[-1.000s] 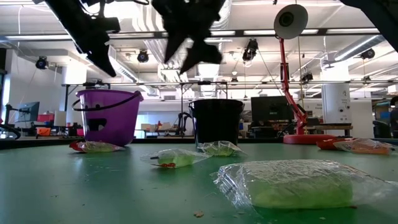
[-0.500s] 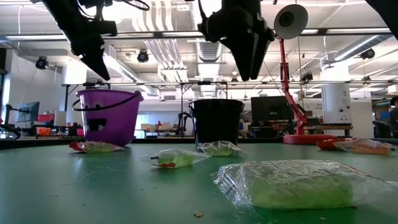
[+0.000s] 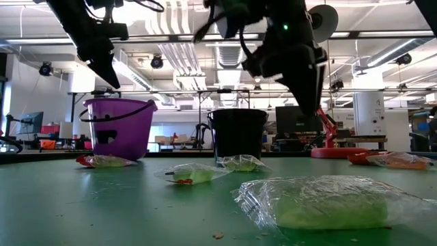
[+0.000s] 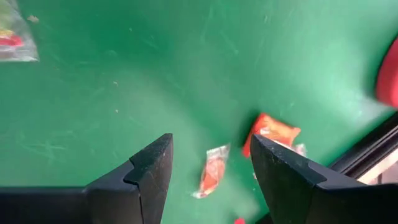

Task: Sort candy
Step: Put the orange gummy into the violet bucket

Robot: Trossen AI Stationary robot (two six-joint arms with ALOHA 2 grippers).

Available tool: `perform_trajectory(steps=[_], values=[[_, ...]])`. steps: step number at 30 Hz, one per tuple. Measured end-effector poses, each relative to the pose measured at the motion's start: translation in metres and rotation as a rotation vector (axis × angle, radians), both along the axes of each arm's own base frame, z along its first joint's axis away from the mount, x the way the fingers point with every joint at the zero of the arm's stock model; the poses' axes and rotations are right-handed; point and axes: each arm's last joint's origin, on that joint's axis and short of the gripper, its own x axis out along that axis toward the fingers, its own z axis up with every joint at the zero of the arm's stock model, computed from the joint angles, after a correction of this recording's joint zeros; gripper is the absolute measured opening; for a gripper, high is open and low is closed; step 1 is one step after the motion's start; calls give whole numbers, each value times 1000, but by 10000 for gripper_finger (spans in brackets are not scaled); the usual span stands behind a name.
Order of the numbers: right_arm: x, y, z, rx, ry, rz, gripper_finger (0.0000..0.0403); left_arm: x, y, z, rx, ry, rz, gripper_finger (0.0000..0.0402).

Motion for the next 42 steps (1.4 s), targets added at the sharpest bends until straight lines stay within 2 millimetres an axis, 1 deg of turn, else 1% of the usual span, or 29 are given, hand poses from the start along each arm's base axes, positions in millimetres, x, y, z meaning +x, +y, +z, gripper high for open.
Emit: perform_trajectory(steps=[3, 5, 7, 11, 14, 18, 22, 26, 29, 32, 36, 42], values=[[-3, 1, -7, 27, -41, -44, 208, 0, 0, 0, 0, 0, 0, 91], [-6, 2, -7, 64, -84, -98, 208, 0, 0, 0, 0, 0, 0, 91], [-12, 3, -6, 63, -116, -166, 207, 0, 0, 0, 0, 0, 0, 91], [-32, 3, 1, 26, -124, -304, 207, 0, 0, 0, 0, 0, 0, 91], [-49, 3, 4, 19, -123, -344, 207, 0, 0, 0, 0, 0, 0, 91], [-70, 2, 0, 40, -118, -354, 207, 0, 0, 0, 0, 0, 0, 91], [-86, 4, -10, 100, -165, -384, 207, 0, 0, 0, 0, 0, 0, 91], [-101, 6, -21, 112, -207, -397, 207, 0, 0, 0, 0, 0, 0, 91], [-112, 6, -33, 110, -190, -390, 207, 0, 0, 0, 0, 0, 0, 91], [-121, 6, -44, 146, -153, -386, 207, 0, 0, 0, 0, 0, 0, 91], [-128, 6, -55, 146, -143, -383, 208, 0, 0, 0, 0, -1, 0, 91], [-131, 6, -66, 152, -159, -385, 207, 0, 0, 0, 1, -5, 1, 91]])
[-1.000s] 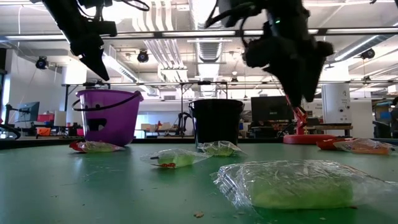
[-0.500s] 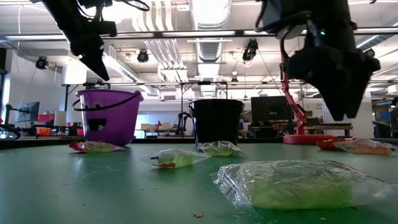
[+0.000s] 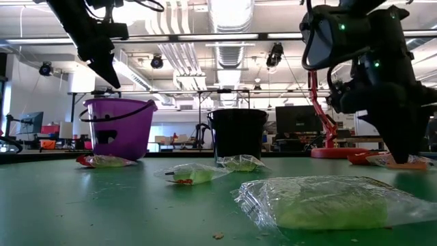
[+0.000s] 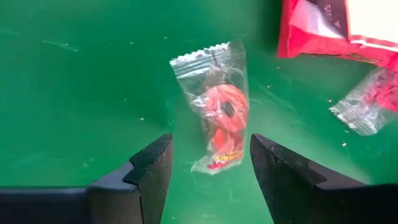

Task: Sort candy
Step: Put the orange gummy into the violet bucket

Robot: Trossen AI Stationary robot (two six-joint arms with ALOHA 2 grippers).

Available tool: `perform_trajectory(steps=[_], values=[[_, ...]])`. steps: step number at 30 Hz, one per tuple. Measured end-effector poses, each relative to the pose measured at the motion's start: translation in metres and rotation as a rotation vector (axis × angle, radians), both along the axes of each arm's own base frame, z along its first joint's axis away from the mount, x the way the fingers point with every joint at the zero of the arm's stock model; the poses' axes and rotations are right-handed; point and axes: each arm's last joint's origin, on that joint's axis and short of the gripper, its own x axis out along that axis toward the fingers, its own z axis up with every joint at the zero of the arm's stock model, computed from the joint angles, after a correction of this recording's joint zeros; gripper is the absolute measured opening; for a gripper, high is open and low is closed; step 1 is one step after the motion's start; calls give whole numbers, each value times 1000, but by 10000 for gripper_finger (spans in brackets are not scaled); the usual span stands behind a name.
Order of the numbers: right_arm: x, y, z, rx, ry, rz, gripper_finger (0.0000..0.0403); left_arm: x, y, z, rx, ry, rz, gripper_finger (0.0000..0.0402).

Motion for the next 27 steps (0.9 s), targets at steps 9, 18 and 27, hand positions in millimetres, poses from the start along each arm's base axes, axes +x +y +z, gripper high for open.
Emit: perform_trajectory(steps=[9, 18, 27], values=[[-9, -1, -14, 16, 15, -101, 151, 0, 0, 0, 0, 0, 0, 91], [-7, 0, -15, 30, -15, -133, 34, 0, 0, 0, 0, 1, 0, 91], [18, 5, 13, 61, -133, -163, 14, -2, -1, -1, -17, 13, 19, 91]])
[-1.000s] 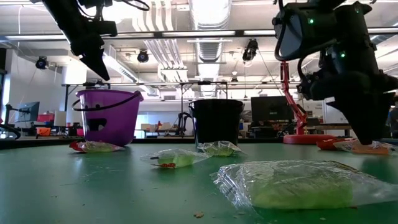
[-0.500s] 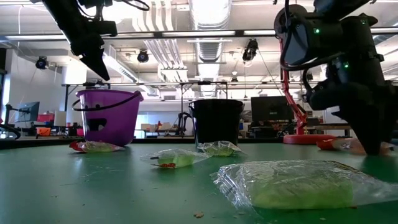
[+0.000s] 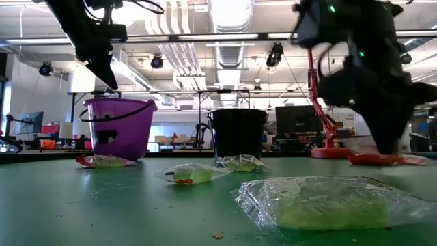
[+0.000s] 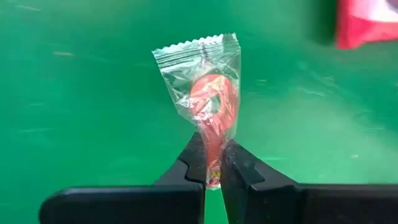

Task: Sort candy
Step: Put the orange gummy into the violet bucket

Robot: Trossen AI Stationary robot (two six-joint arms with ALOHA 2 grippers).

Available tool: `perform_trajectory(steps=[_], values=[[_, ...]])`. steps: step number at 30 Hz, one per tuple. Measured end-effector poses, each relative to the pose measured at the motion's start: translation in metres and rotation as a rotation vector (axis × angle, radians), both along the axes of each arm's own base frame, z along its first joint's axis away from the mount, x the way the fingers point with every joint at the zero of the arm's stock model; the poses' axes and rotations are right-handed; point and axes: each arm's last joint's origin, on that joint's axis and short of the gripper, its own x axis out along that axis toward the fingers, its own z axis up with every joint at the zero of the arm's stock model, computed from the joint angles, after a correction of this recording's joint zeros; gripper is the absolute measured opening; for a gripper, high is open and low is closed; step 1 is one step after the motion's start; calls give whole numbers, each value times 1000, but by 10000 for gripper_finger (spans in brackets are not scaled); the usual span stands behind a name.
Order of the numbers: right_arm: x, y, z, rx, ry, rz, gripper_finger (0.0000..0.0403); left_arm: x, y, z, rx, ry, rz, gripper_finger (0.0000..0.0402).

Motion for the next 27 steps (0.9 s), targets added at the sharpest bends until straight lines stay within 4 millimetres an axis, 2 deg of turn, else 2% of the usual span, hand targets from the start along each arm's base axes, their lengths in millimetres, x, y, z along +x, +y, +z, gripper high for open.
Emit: perform_trajectory(steps=[3, 8, 14, 22, 27], values=[[16, 2, 20, -28, -94, 12, 14, 1, -1, -1, -47, -16, -29, 91], [45, 2, 65, -170, -300, 65, 13, 9, -6, 2, -203, -119, -215, 91], [67, -6, 107, -331, -505, 125, 13, 22, -7, 12, -235, -293, -363, 91], [91, -25, 134, -409, -758, 206, 13, 35, -10, 29, -284, -524, -568, 91], [101, -32, 143, -455, -887, 248, 13, 38, -10, 36, -280, -600, -606, 91]])
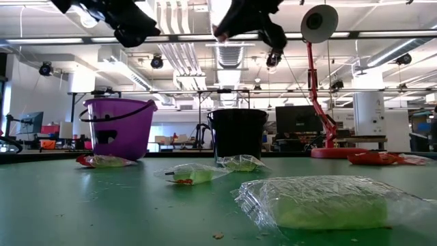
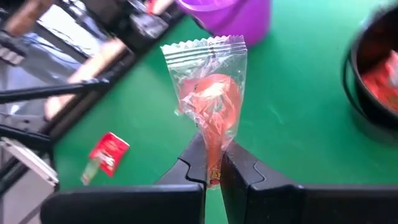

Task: Sort candy
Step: Put the orange gummy into the violet bucket

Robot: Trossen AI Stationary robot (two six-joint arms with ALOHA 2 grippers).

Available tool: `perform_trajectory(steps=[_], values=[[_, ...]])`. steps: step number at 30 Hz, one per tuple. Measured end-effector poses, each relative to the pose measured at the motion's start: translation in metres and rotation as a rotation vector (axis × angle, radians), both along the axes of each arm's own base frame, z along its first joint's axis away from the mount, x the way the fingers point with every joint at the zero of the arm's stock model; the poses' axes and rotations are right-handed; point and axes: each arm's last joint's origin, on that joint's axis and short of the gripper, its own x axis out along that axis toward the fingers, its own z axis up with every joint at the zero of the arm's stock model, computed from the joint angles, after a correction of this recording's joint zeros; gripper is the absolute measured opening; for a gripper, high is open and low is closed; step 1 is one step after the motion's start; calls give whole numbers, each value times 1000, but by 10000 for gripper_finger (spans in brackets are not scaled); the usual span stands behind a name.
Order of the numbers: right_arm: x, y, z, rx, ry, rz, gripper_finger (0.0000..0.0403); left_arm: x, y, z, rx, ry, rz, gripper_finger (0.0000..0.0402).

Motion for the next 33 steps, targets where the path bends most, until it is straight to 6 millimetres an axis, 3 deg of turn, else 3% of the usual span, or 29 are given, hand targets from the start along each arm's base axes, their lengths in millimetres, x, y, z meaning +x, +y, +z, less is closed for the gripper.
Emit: perform_trajectory(steps=[11, 23, 33], values=[[7, -7, 10, -64, -104, 47, 13, 28, 7, -12, -97, 1, 14, 91], [9, -5, 13, -66, -141, 140, 13, 59, 11, -18, -126, -127, -186, 91], [18, -5, 1, -29, -118, 195, 13, 75, 14, -23, -131, -191, -249, 91]])
